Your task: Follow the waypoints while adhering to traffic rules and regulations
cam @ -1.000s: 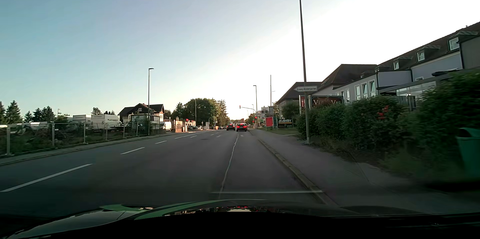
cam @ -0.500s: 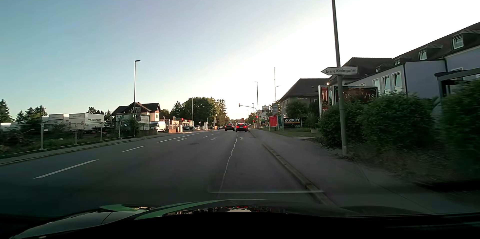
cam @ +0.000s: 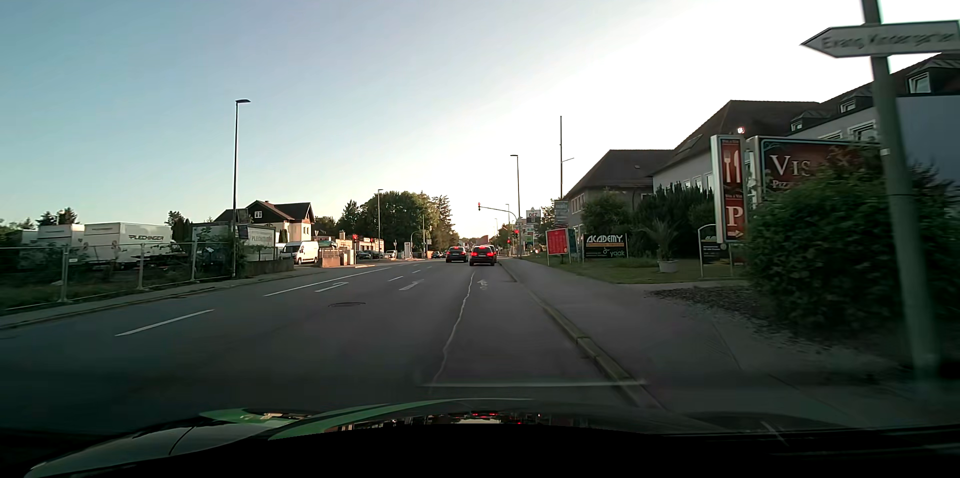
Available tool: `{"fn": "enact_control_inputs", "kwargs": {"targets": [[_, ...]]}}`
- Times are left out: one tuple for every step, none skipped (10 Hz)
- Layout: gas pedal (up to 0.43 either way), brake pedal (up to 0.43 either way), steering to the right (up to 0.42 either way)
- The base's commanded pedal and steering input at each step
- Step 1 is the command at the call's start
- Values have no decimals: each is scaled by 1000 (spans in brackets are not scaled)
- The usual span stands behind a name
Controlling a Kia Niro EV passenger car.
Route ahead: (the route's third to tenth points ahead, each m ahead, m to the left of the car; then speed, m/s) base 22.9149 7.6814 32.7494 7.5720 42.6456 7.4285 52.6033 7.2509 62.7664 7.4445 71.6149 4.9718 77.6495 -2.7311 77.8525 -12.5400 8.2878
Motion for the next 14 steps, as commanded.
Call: {"fn": "enact_control_inputs", "kwargs": {"targets": [[0,140,-6],[0,140,-3],[0,140,-4],[0,140,-3],[0,140,-3],[0,152,-3],[0,165,-4],[0,171,-3],[0,183,-3],[0,201,-3],[0,207,-3],[0,213,-3],[0,213,-3],[0,213,-3]]}}
